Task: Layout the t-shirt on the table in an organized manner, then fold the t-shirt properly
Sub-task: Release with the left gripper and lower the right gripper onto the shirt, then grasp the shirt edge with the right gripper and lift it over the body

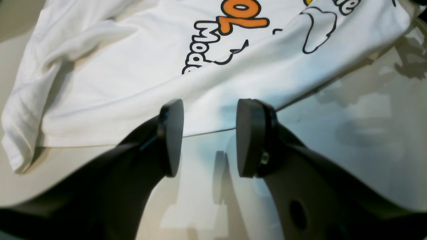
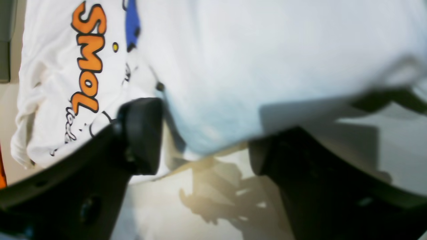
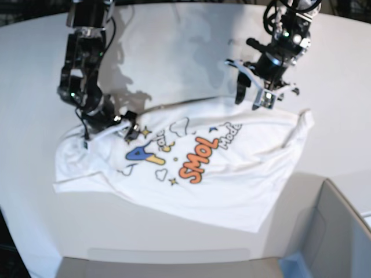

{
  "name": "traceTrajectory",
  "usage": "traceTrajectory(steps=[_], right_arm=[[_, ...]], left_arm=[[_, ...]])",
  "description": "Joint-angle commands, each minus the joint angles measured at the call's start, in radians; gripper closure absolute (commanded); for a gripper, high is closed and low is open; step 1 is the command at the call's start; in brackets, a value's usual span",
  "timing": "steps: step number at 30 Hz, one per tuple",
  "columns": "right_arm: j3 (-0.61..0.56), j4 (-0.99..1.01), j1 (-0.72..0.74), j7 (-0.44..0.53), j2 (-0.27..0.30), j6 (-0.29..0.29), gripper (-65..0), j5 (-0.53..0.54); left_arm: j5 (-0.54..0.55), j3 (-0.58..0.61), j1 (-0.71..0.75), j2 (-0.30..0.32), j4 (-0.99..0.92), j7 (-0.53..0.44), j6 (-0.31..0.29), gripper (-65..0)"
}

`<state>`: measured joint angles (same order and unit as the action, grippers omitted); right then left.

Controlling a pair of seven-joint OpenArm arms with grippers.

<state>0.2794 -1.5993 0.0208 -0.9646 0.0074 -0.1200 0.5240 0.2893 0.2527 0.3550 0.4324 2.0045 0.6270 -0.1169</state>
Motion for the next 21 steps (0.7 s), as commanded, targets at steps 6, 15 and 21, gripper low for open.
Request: traceTrajectory(steps=[6,15,21], right_arm=[[-0.030,-0.014,0.035,0.017,0.004,0.006,-8.3,0.014],[-0.099,0.035,0.029,0.019,0.010,0.004,0.0,0.014],[-0.101,-0.114,-0.045,0.019,0.010,0.004,0.0,0.014]], left_arm=[[0.000,-0.003,-0.004,0.007,0.014,-0.022,0.003,-25.6],[0.000,-0.006,-0.004,0.007,0.014,-0.022,0.003,-25.6],[0.000,-0.008,0.002,0.007,0.014,-0.022,0.003,-25.6]])
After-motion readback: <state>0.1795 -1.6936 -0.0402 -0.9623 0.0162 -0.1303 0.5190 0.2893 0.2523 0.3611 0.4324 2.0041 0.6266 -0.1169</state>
